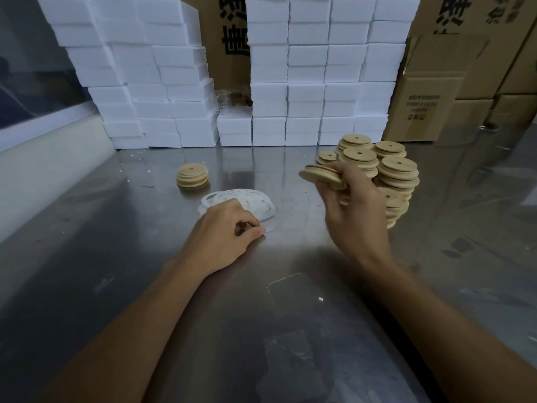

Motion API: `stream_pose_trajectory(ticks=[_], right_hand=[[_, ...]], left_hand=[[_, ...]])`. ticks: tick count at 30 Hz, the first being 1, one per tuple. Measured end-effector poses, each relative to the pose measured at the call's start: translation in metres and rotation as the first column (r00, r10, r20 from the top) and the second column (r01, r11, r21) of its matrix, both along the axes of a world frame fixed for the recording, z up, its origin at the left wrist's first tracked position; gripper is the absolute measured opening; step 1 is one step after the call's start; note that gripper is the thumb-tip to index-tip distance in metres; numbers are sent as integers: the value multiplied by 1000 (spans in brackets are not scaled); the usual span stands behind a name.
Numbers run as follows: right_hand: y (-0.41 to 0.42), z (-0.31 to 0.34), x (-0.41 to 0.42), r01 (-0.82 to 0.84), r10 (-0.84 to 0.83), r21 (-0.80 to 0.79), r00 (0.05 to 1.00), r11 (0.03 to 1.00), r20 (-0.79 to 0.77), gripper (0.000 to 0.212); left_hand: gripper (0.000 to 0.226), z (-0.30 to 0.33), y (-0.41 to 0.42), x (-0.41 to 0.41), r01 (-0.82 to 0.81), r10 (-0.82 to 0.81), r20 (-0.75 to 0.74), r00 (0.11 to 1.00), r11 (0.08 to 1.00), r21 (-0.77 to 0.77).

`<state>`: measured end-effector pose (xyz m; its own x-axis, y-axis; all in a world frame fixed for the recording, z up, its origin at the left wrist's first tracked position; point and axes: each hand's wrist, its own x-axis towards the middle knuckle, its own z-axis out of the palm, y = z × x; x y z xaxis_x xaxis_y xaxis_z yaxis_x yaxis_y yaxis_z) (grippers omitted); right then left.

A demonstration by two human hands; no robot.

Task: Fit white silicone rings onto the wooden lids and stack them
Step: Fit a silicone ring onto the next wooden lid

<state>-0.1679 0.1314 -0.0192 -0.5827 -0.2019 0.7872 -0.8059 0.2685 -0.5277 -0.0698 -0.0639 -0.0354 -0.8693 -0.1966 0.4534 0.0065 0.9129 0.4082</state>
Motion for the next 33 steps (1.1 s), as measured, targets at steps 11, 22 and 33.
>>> stream_pose_trajectory(ticks=[11, 22, 33], right_hand=[[-13, -6, 17, -258, 416, -340, 712, 904, 566, 14], [-13, -4, 7, -127, 449, -459, 542, 880, 711, 30], [-20, -11, 19, -332, 342, -115, 786, 936, 516, 24]], left_hand=[[14, 7, 10, -2, 1, 4, 95, 996, 998, -58], [23, 20, 23, -2, 118, -36, -162, 986, 840, 529], [20, 16, 40, -7, 92, 37, -153, 988, 653, 752]])
